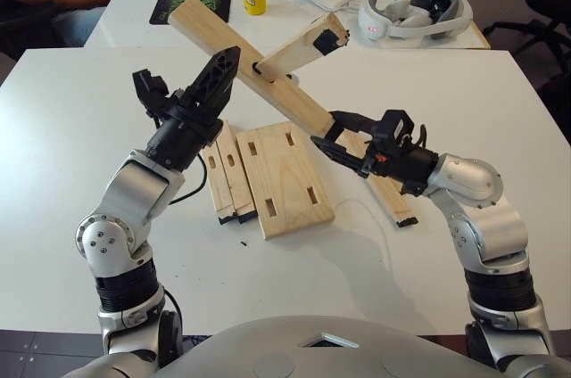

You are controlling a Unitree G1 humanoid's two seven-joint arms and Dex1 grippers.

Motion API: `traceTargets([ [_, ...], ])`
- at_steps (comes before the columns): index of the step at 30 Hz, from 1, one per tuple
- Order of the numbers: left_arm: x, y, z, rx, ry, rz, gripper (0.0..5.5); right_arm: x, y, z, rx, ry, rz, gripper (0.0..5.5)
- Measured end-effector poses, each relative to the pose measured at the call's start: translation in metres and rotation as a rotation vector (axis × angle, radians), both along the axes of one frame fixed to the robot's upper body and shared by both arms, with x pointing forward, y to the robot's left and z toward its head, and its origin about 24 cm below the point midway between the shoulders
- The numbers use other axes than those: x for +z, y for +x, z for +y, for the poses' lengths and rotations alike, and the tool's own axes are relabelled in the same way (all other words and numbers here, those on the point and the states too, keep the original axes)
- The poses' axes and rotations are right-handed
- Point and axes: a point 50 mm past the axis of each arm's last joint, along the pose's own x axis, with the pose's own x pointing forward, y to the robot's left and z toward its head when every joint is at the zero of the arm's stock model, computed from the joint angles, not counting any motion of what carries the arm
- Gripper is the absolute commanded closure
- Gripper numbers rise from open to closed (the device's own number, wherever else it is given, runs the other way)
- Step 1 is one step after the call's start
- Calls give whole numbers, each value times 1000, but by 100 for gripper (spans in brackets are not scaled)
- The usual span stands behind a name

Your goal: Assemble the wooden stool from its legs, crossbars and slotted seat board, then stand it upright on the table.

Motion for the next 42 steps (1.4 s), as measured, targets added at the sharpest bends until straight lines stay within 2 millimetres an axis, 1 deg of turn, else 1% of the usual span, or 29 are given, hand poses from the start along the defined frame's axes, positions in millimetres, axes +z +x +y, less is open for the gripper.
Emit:
traceTargets([
  [2,0,0,0,5,1,-1,200,-1,0,1,4,3,5,346],
  [3,1,1,1,8,1,-2,203,-1,-1,1,6,3,5,346],
  [5,1,1,1,8,0,-6,244,-1,-1,1,7,3,6,346],
  [11,3,1,2,13,-19,-16,332,-2,0,2,8,3,9,346],
  [14,3,1,1,10,-21,-18,387,-3,-1,4,13,2,15,346],
  [17,4,1,1,8,-20,-22,426,-5,-2,5,16,2,22,346],
  [20,4,1,3,16,-10,-20,435,-4,-2,5,12,4,16,346],
  [30,4,2,4,22,-1,-21,435,-4,-3,7,9,7,18,346],
  [31,4,2,4,23,2,-20,435,-4,-3,7,9,8,24,310],
  [32,4,2,4,26,5,-19,436,-4,-3,8,10,13,34,306],
  [35,3,3,4,29,3,-18,444,-2,-3,9,25,41,62,265],
  [39,0,5,6,43,8,-3,444,1,-2,9,39,67,83,261],
  [42,-6,6,9,78,62,12,444,6,-2,3,62,104,129,261],
])
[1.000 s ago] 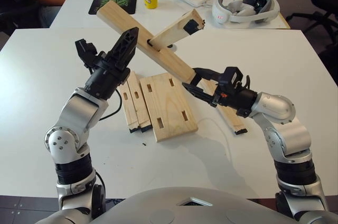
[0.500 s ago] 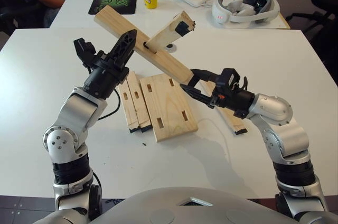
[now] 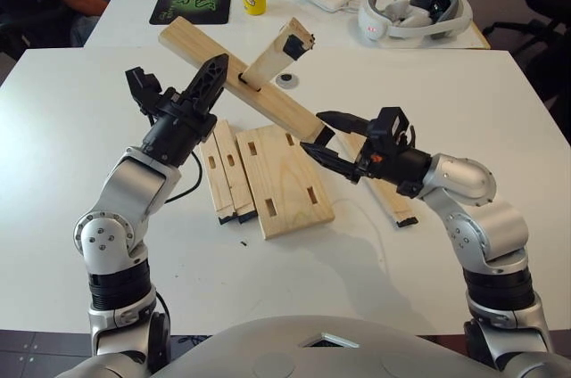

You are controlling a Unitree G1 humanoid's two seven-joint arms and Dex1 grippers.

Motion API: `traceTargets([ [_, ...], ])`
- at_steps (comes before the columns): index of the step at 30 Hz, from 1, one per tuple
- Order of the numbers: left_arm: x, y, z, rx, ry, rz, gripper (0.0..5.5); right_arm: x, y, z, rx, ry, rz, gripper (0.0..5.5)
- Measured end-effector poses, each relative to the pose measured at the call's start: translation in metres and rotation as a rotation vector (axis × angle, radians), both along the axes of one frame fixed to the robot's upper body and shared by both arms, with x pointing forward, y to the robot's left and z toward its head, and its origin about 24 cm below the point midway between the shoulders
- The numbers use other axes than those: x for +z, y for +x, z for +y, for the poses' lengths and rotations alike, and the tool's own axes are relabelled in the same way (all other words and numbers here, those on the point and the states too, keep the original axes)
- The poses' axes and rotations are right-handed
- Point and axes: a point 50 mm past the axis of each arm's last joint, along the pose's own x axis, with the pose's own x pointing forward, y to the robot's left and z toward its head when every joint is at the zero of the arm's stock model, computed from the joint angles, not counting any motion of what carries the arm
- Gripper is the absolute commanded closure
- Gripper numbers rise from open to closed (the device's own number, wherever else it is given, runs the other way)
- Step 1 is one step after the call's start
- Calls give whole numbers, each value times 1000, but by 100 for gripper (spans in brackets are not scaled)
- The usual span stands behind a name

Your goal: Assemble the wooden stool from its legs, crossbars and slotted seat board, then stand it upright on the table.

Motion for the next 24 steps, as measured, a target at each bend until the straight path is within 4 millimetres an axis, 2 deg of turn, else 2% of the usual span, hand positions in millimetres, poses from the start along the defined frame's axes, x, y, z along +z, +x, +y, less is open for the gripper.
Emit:
traceTargets([
  [5,-13,0,19,93,103,46,444,4,5,-40,-7,45,164,261],
  [9,-8,-2,31,129,154,41,444,12,22,-68,-188,91,157,261],
  [11,-7,-4,32,100,219,53,444,3,26,-64,-246,24,131,261],
  [14,-9,-6,35,69,370,126,444,-28,16,-54,-281,-125,109,261],
  [16,-7,-8,35,67,443,161,444,-41,11,-51,-333,-166,82,261],
  [20,1,-7,28,38,459,154,444,-50,2,-35,-386,-111,64,261],
  [24,-4,-7,19,12,462,212,444,-58,-7,-23,-392,-102,70,261],
])
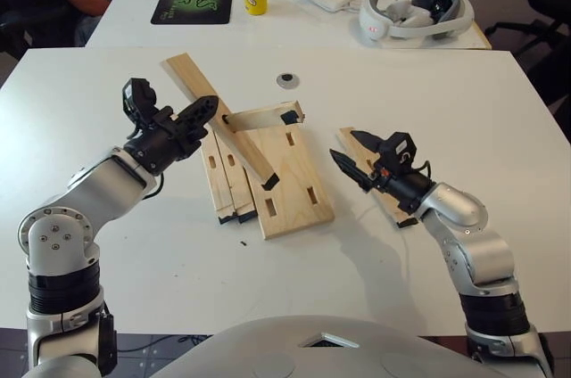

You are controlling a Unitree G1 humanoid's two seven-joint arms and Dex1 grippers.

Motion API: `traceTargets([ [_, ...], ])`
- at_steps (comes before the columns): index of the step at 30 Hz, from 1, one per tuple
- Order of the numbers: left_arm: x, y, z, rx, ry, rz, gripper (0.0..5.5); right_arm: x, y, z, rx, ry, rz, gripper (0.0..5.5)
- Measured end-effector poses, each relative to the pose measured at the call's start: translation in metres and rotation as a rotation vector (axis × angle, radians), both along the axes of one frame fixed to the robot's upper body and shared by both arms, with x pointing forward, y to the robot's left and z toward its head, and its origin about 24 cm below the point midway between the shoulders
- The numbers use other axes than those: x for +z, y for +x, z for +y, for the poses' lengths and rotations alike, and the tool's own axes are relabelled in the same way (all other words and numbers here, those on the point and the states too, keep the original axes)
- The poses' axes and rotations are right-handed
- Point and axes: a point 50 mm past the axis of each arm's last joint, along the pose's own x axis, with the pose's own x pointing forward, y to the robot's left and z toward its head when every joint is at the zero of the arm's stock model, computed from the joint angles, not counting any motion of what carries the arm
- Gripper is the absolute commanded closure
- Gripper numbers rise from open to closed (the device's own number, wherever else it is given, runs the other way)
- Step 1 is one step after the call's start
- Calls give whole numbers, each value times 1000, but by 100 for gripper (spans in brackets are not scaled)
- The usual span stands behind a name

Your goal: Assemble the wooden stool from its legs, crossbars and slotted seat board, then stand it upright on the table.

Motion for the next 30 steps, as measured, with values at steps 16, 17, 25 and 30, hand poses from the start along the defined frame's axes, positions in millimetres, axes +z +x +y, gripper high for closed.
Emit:
traceTargets([
  [16,-12,-4,-2,-34,146,148,444,-3,1,3,-68,-17,-43,261],
  [17,-14,-4,-3,-17,142,150,444,-4,0,4,-64,-18,-43,261],
  [25,-32,16,-18,24,183,111,444,-6,-1,10,-38,-19,-35,261],
  [30,-32,35,-26,-1,278,27,444,-7,-2,12,-12,-18,-28,261],
])
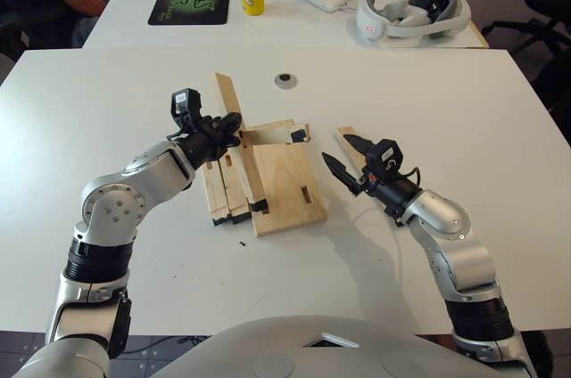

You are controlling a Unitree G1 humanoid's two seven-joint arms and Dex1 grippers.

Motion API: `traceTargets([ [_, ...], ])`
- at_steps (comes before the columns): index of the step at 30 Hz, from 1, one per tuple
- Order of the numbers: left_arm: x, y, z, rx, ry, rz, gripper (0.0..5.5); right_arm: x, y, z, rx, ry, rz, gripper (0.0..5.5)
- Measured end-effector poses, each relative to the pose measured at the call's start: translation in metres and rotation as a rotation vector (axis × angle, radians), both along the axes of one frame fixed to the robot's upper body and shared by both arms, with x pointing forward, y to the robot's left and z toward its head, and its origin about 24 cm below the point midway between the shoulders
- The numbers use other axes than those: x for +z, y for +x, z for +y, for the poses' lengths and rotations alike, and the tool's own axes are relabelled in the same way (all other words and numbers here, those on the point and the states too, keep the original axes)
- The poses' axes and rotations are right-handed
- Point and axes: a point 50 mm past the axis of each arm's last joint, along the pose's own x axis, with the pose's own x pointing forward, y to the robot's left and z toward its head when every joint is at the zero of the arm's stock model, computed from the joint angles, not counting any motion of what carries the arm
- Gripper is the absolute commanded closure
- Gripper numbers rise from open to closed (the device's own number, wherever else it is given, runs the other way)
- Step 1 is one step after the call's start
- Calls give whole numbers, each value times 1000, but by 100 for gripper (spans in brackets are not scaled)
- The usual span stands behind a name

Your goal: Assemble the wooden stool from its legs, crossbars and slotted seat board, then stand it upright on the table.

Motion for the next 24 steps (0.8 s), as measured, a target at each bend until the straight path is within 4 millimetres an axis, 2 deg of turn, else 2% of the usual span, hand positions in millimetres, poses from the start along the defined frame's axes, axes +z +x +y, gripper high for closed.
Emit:
traceTargets([
  [7,1,11,2,48,58,-74,444,-11,-18,18,245,-37,128,261],
  [14,-8,21,-2,42,105,-123,444,-10,-13,26,243,-29,134,261],
  [24,-17,47,-14,43,156,-194,444,-8,-5,27,210,-13,124,261],
])
